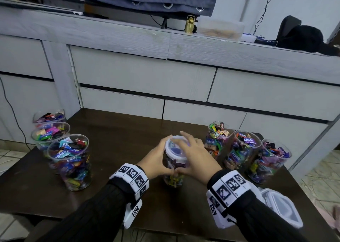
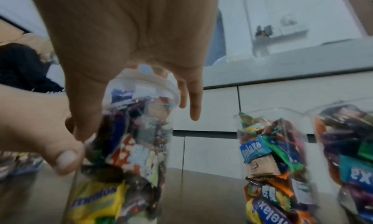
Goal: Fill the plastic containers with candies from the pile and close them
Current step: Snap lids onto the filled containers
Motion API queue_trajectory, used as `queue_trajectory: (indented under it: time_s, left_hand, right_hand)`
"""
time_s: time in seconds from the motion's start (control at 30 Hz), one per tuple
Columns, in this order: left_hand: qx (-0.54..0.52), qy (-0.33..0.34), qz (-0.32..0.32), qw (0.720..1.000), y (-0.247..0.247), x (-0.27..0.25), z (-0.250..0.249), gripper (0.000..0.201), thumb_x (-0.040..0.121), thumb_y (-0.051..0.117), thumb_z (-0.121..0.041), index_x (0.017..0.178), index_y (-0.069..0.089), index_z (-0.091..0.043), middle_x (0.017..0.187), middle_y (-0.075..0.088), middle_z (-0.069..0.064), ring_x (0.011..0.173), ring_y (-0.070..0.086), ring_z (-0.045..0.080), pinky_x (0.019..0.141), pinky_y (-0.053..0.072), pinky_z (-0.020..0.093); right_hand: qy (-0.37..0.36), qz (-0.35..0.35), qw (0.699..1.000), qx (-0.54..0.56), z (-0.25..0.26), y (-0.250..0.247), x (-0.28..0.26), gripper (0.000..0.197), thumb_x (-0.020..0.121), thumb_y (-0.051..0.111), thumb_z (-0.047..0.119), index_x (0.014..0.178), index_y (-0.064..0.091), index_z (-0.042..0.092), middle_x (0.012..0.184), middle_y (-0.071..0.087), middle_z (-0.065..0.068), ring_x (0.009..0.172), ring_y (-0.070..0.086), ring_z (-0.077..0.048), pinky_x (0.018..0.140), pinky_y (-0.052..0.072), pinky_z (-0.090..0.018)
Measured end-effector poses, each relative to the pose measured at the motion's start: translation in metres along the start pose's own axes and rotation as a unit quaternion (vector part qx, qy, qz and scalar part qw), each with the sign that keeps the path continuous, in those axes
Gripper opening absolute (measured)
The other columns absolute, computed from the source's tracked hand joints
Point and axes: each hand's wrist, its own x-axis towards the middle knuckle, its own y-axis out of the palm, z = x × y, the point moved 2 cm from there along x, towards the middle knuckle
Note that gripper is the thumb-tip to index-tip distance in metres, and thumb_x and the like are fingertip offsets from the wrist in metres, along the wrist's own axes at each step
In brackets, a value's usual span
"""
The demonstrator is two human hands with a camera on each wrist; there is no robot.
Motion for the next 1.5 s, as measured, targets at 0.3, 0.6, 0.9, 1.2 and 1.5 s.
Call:
queue_trajectory:
  time_s: [0.3,0.6,0.9,1.2,1.5]
  left_hand:
    - [0.349,-0.185,0.060,0.917,-0.004,-0.006,0.047,0.074,0.090,0.063,-0.048,0.151,0.029,-0.024,0.161,0.020,0.000,0.145,0.026,0.019,0.116,0.030,0.040]
    - [0.372,-0.196,0.063,0.905,-0.001,-0.004,0.061,0.073,0.089,0.060,-0.054,0.150,0.030,-0.026,0.163,0.016,-0.002,0.148,0.021,0.018,0.118,0.026,0.042]
    - [0.364,-0.204,0.076,0.905,-0.006,-0.005,0.060,0.074,0.088,0.062,-0.055,0.149,0.030,-0.028,0.163,0.016,-0.003,0.146,0.026,0.018,0.116,0.030,0.040]
    - [0.372,-0.204,0.073,0.903,-0.004,-0.006,0.058,0.072,0.088,0.061,-0.055,0.148,0.031,-0.029,0.162,0.016,-0.004,0.145,0.027,0.016,0.114,0.033,0.038]
    - [0.363,-0.207,0.078,0.905,-0.007,-0.005,0.056,0.070,0.089,0.061,-0.054,0.148,0.032,-0.029,0.162,0.017,-0.005,0.143,0.030,0.016,0.113,0.035,0.039]
  right_hand:
    - [0.060,-0.053,0.984,-0.158,-0.016,0.012,0.047,0.081,0.080,0.071,0.038,0.142,0.020,0.035,0.154,0.019,-0.006,0.135,0.025,-0.034,0.103,0.032,-0.051]
    - [0.112,-0.057,0.969,-0.210,-0.034,0.006,0.106,0.072,0.087,0.065,0.024,0.146,0.023,0.023,0.140,0.036,-0.014,0.127,0.039,-0.033,0.105,0.035,-0.050]
    - [0.166,-0.060,0.973,-0.148,-0.066,-0.021,0.104,0.129,0.060,0.076,0.064,0.150,0.001,0.010,0.156,0.017,-0.012,0.144,0.019,-0.028,0.112,0.012,-0.061]
    - [0.319,0.077,0.912,-0.247,-0.132,-0.051,0.057,0.055,0.080,0.068,0.051,0.113,0.053,0.010,0.114,0.063,-0.006,0.118,0.053,-0.028,0.107,0.006,-0.072]
    - [0.253,0.095,0.919,-0.285,-0.107,-0.046,0.045,0.087,0.065,0.064,0.075,0.124,0.047,0.014,0.115,0.063,-0.005,0.114,0.055,-0.027,0.108,0.004,-0.068]
